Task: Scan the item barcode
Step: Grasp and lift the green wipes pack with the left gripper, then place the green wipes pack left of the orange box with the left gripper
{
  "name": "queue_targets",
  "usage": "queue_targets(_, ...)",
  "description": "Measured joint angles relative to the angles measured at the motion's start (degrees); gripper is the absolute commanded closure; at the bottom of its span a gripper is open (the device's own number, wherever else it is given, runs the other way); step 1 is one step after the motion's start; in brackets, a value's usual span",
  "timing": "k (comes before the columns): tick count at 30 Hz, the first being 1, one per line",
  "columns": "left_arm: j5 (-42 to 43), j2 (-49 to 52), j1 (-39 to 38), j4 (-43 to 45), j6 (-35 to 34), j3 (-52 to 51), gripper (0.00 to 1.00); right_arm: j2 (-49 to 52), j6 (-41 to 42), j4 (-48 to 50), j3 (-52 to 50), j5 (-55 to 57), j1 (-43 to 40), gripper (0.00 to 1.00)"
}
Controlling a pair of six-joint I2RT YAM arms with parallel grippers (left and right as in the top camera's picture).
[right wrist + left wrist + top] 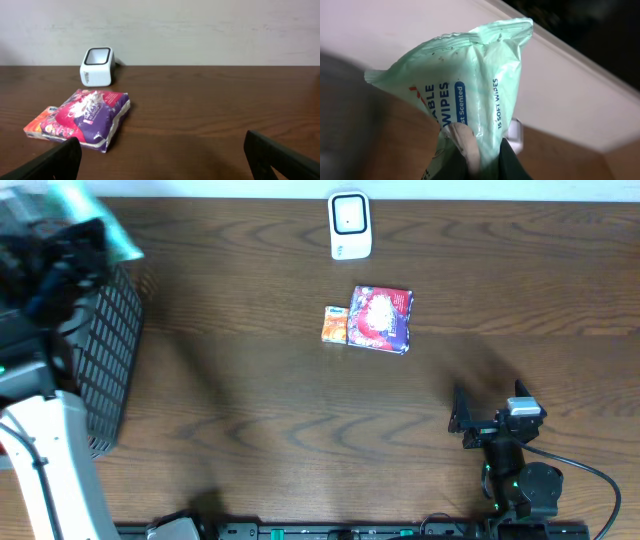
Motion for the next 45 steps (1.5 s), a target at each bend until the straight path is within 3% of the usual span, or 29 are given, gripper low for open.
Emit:
queue_targets(6,-0.02,2.62,-13.64,0.00,6.64,0.00,0.93,0.00,0.00,0.00,0.00,0.00,0.00,0.01)
queue_targets(13,-4.37,12.98,-24.11,-1.62,9.05,0.00,0.93,0.00,0.00,0.00,0.00,0.00,0.00,0.01)
queue_targets(23,-8.68,31.12,-31.93,-1.51,9.25,-0.02,0.92,0.00,0.00,0.00,0.00,0.00,0.00,0.01)
queue_targets(34,-13.20,41.18,-35.39,-1.05,9.22,-0.02,0.92,0.00,0.00,0.00,0.00,0.00,0.00,0.01)
queue_targets(38,-13.97,42.01,-36.15,-0.66,9.31,-0.02,0.83,0.00,0.00,0.00,0.00,0.00,0.00,0.01)
queue_targets(39,-14.14,42.01,-36.30,-0.59,9.33,-0.02,0.76,0.00,0.00,0.00,0.00,-0.02,0.00,0.01)
queue_targets(45,-14.58,42.01,-36.68,0.31,9.46,-0.02,0.66,0.00,0.00,0.00,0.00,-0.02,0.00,0.01)
